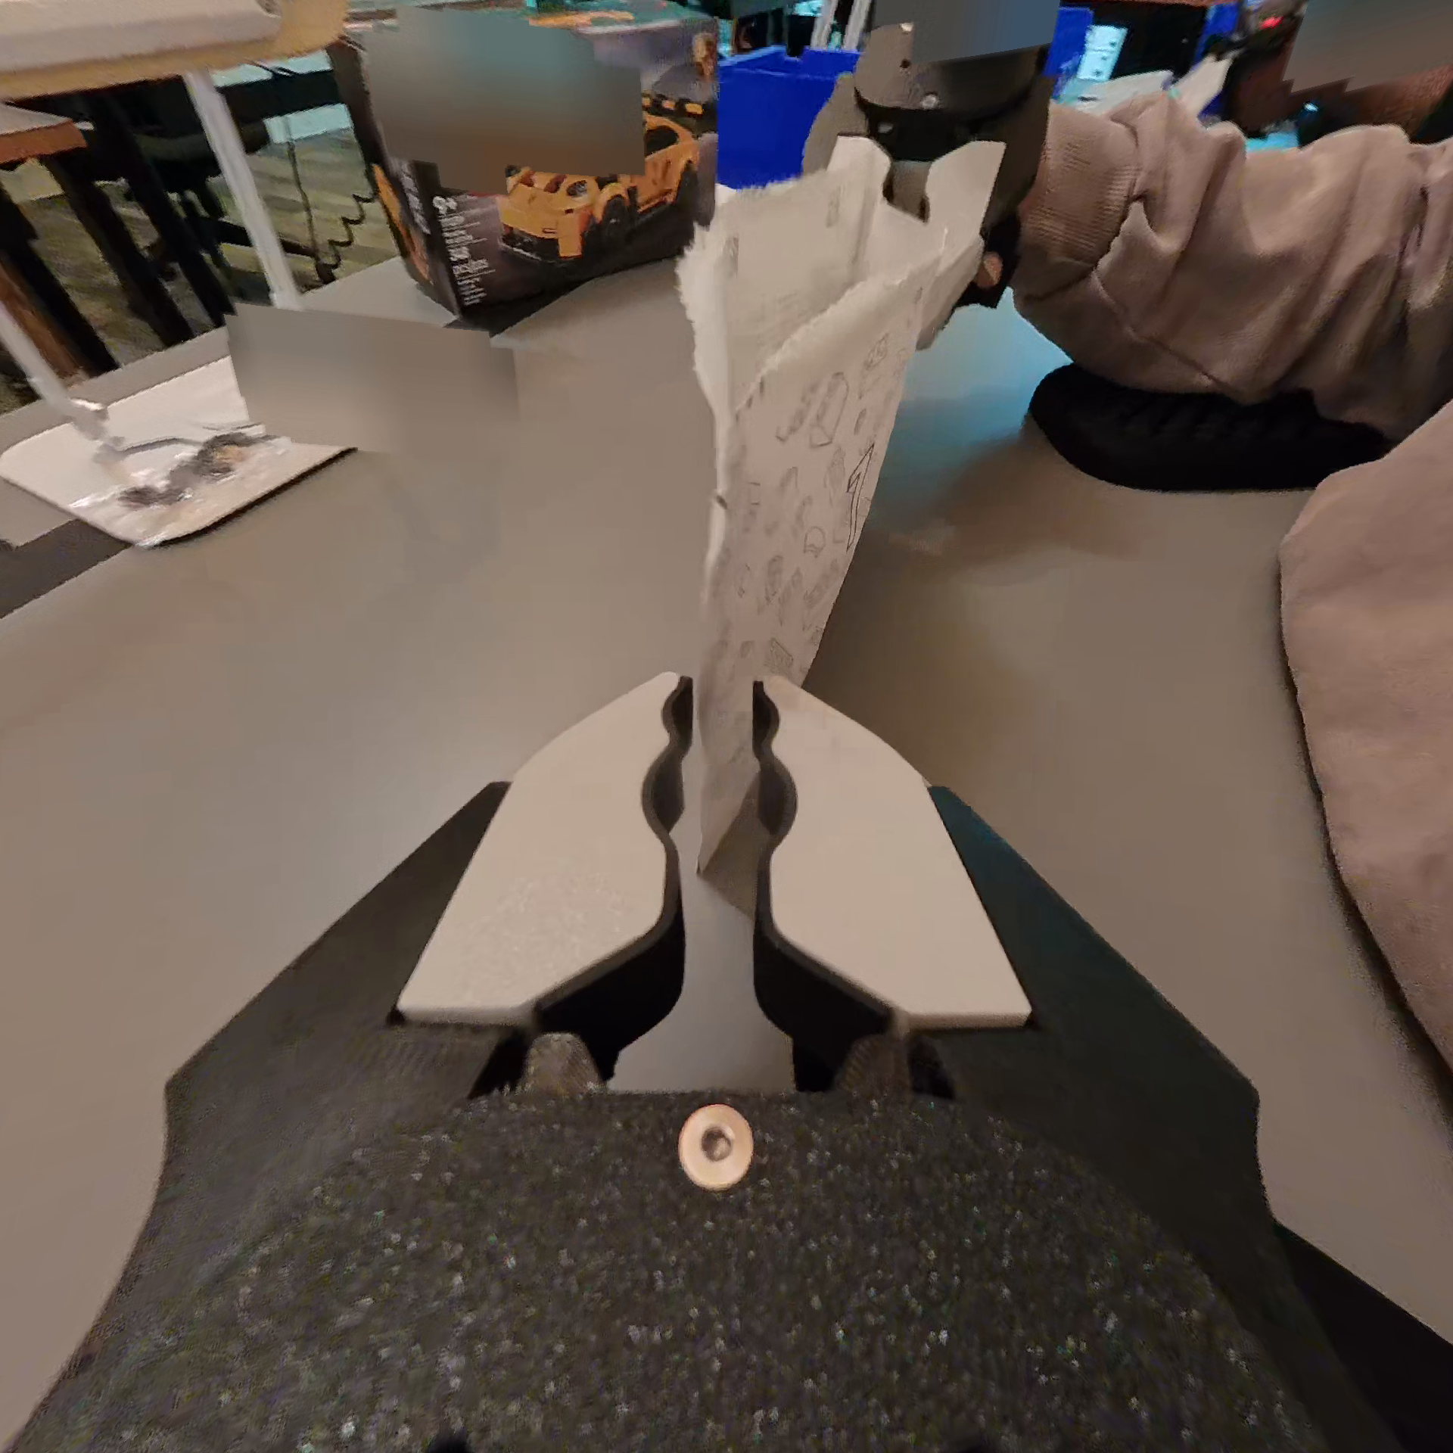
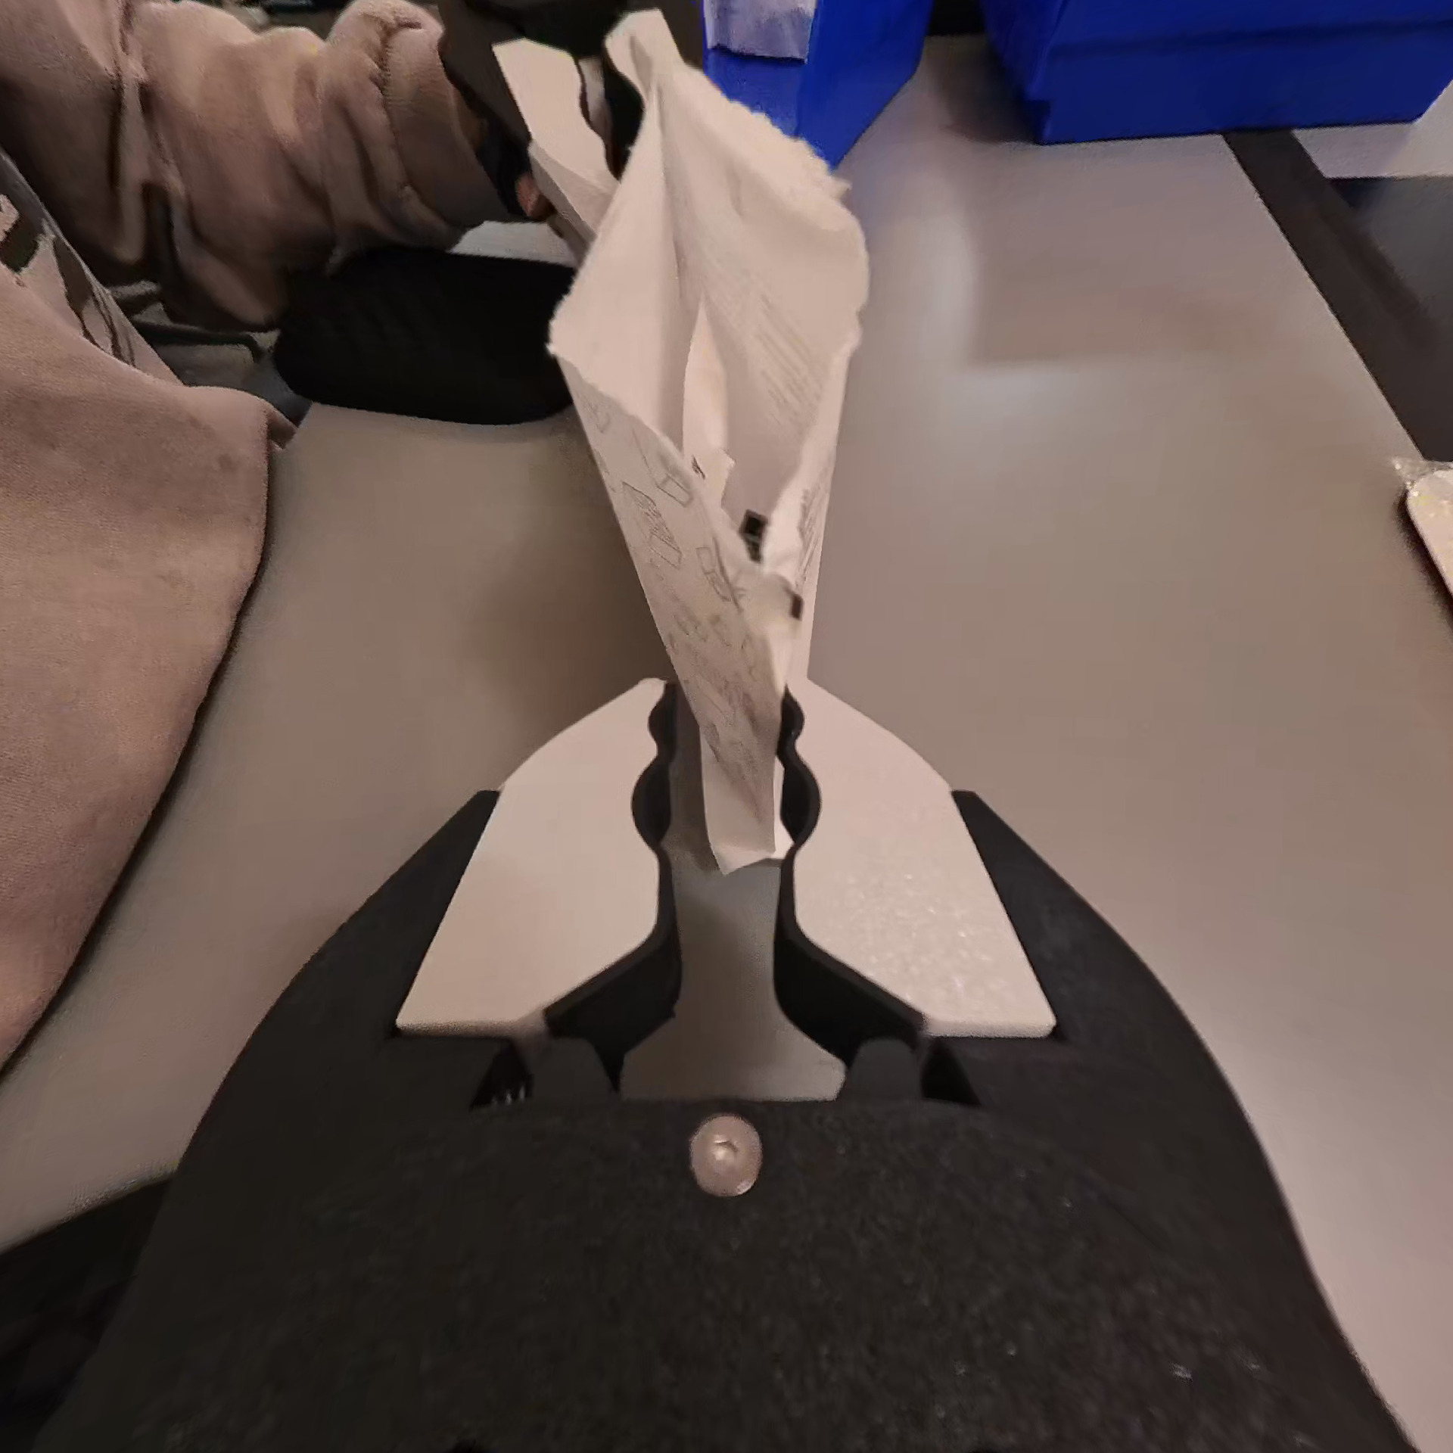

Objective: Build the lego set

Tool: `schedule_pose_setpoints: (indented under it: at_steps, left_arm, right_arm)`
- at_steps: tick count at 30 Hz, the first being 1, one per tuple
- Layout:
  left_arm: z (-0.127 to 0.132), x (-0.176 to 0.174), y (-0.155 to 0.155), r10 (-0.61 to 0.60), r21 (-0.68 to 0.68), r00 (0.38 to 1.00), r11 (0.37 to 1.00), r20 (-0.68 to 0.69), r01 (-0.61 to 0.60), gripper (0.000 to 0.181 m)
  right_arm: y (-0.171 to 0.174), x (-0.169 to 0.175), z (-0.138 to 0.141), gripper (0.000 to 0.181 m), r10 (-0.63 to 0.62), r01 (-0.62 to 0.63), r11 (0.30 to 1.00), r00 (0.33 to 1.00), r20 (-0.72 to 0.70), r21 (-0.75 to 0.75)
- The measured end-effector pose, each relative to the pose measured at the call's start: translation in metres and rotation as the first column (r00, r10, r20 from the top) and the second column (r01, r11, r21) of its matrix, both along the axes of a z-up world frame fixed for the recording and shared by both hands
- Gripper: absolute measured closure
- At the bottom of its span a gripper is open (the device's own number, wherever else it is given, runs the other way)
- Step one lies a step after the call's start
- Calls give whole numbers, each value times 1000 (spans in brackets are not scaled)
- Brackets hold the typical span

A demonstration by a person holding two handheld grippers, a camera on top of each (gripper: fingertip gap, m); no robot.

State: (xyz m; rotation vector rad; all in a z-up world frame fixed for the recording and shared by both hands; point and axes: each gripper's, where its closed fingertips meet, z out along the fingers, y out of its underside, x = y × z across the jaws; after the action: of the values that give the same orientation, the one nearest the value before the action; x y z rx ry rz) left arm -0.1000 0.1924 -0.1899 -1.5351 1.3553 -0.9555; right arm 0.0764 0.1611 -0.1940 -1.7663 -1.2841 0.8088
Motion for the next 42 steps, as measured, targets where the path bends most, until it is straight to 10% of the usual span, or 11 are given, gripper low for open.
schedule_pose_setpoints:
  at_steps: [9,14,18,25,32,42]
  left_arm:
    - [97,-109,20,499,239,866,839,23,-490,159]
    - [133,-253,43,871,332,481,487,-106,-808,152]
    - [107,-354,39,962,230,200,241,-188,-943,142]
    - [19,-367,55,918,-195,261,210,-298,-958,122]
    - [11,-402,72,883,-8,69,73,-465,-997,112]
    - [-4,-422,71,812,19,37,59,-583,-998,158]
  right_arm:
    - [-2,-1,37,137,-12,20,998,992,-122,62]
    - [6,7,64,139,-63,88,991,971,-231,97]
    - [14,16,71,142,-105,138,984,958,-266,109]
    - [22,25,74,144,-160,198,973,949,-270,120]
    - [28,30,70,147,-202,238,964,946,-255,117]
    - [31,30,63,147,-210,240,966,946,-249,98]
